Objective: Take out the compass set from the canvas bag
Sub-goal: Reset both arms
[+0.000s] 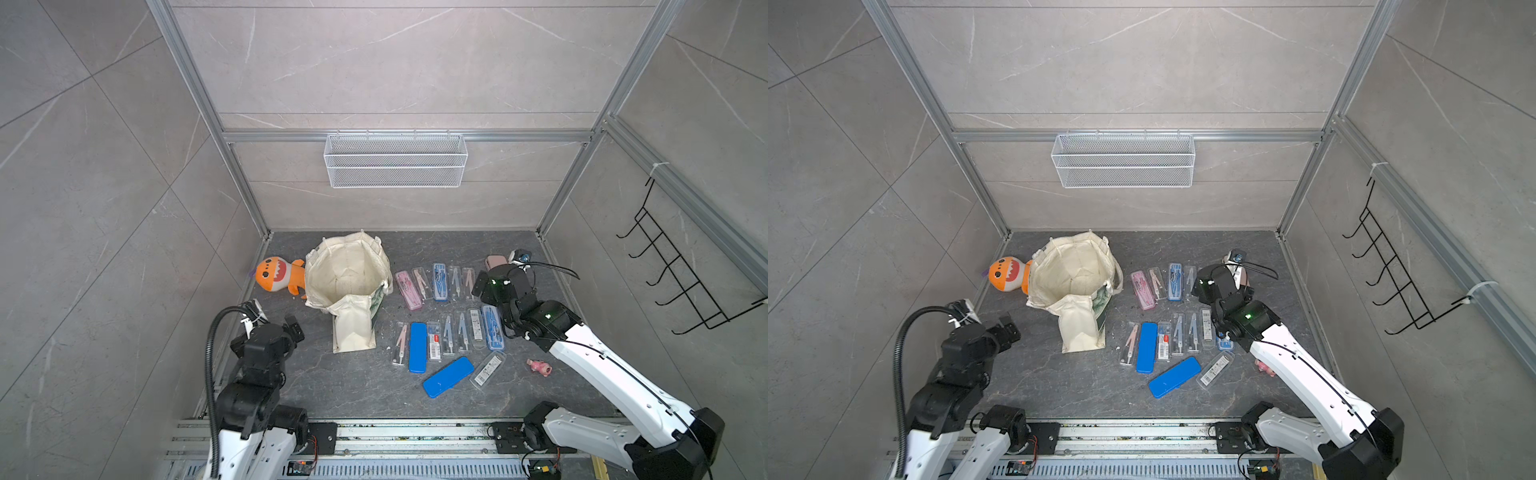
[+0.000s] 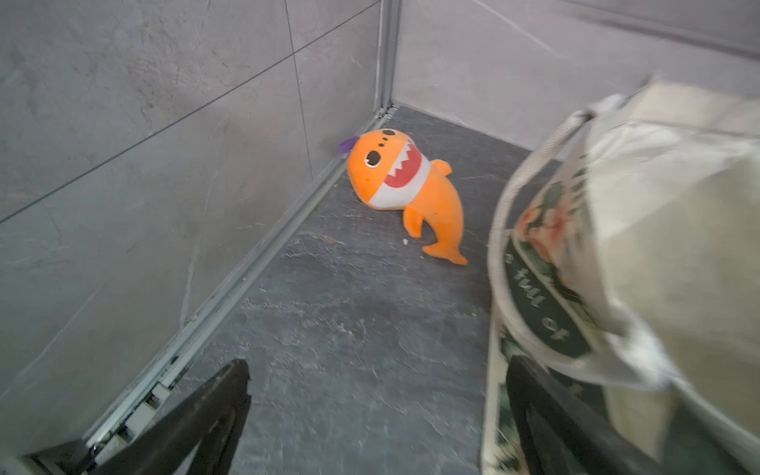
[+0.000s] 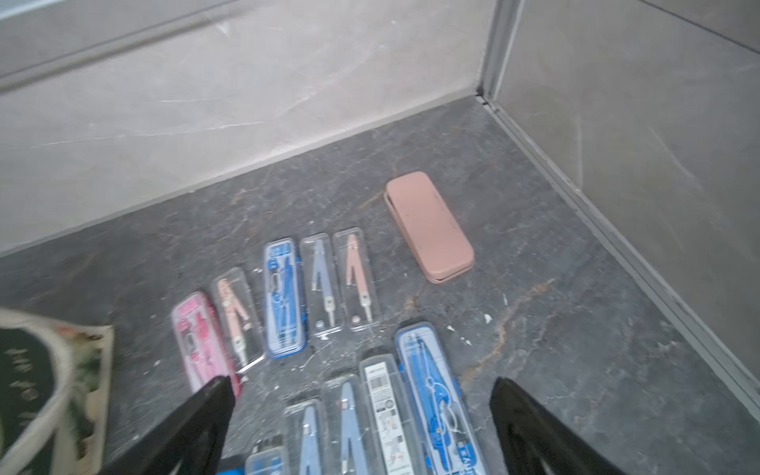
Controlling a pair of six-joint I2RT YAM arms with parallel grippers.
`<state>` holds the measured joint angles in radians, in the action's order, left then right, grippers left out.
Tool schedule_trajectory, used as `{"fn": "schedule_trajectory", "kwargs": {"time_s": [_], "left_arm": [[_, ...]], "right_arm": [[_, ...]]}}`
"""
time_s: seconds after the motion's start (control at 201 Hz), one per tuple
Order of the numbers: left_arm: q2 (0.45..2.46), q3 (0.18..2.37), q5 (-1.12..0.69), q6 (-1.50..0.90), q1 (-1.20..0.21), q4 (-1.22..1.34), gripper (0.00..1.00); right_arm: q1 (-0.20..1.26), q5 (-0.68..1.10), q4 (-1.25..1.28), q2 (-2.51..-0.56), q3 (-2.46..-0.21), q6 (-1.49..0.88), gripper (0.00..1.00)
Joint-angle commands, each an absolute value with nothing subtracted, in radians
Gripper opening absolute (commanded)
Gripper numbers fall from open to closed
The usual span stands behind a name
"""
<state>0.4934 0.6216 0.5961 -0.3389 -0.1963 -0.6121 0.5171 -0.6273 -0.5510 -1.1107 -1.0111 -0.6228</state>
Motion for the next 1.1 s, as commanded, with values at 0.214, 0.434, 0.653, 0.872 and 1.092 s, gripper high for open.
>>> {"fn": "schedule_trajectory", "kwargs": {"time_s": [0.214, 0.434, 0.653, 0.872, 1.092], "left_arm": [[0.932, 0.389, 0.741, -0.324, -0.180, 0.014, 0.98], [1.087, 0.357, 0.634, -0.267, -0.087, 0.234, 0.98], [1.218, 0.344, 0.426, -0.164, 0.004, 0.528, 0.98], [1.426, 0.335, 0.306, -0.071, 0.018, 0.844, 0.98], [1.476, 0.297, 0.251, -0.053, 0.018, 0.933, 0.97]], "right_arm": [[0.155, -0.463, -0.200, -1.146, -0.666, -0.448, 1.00], [0.092, -0.439, 0.152, -1.328, -0.605, -0.248, 1.00], [0.086, -0.346, 0.471, -1.527, -0.586, -0.118, 1.00], [0.097, -0.223, 0.941, -1.515, -0.332, -0.037, 0.99], [0.098, -0.220, 0.897, -1.508, -0.346, -0.043, 0.99]]}}
